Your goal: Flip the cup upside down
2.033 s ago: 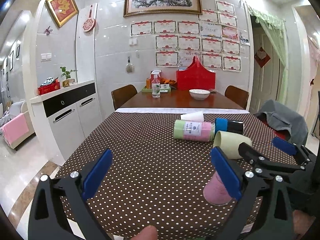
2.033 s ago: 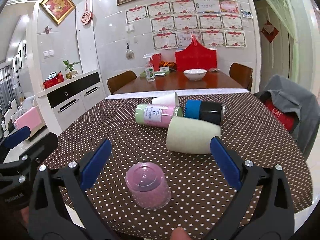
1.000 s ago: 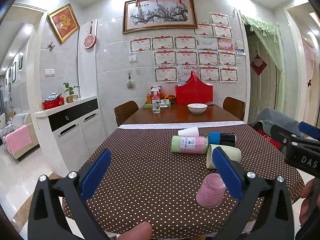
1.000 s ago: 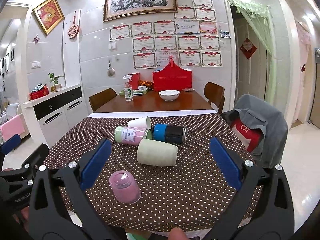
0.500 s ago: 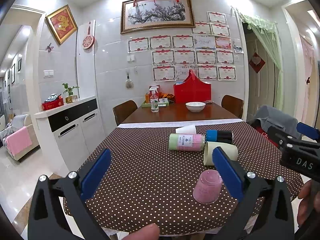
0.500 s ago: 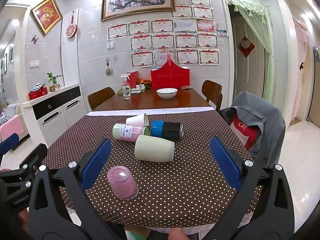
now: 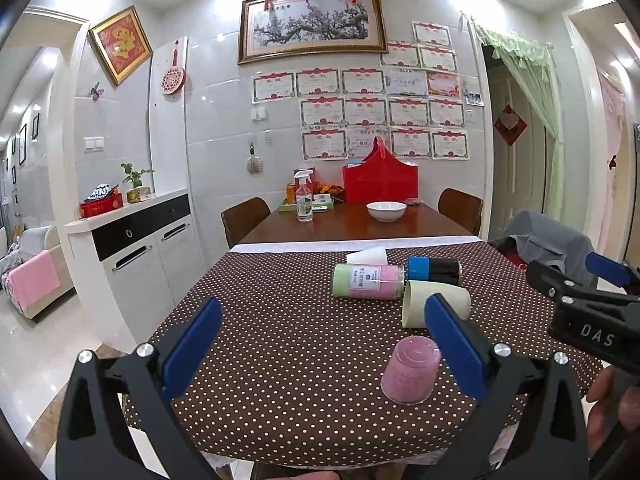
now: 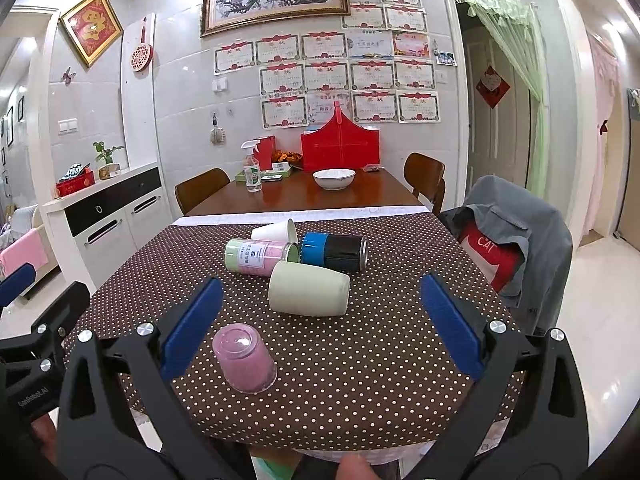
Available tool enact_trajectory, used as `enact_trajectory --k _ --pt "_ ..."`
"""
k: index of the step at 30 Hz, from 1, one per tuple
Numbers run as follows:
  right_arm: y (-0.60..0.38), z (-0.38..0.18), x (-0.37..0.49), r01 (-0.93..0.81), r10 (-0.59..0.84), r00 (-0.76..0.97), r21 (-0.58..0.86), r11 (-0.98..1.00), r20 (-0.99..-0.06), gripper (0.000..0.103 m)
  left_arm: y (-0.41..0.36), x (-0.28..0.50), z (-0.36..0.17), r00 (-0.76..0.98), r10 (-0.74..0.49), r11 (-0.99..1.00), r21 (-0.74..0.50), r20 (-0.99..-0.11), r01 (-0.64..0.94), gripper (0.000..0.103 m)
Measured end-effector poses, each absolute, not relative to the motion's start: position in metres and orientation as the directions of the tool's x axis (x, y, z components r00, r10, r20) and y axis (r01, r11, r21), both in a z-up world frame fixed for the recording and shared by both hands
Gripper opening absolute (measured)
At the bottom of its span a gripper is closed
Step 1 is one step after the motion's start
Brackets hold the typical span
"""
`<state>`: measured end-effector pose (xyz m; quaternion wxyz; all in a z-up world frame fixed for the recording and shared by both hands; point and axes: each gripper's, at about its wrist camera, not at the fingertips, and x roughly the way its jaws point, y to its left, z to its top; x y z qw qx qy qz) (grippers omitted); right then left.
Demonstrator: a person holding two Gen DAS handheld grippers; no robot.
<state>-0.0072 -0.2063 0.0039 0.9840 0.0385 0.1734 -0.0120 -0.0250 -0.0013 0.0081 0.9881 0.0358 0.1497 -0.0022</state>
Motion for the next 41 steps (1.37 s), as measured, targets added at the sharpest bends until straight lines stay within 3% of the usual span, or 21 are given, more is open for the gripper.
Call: enact_trajectory --k 30,41 --pt "-0.2050 0.0024 -0.0075 0.035 -0.005 0.938 0.080 0.996 -0.346 0.097 -0.0049 -0.0279 0.0118 0.960 0.010 0.997 0.073 -0.280 0.010 0.099" --pt "-0.2046 0.0023 -0.0077 0.033 -0.002 0.937 0.083 0.996 -0.349 0.097 -0.0023 -0.0218 0.0107 0.947 0.003 0.999 0.051 -0.320 0.014 0.099"
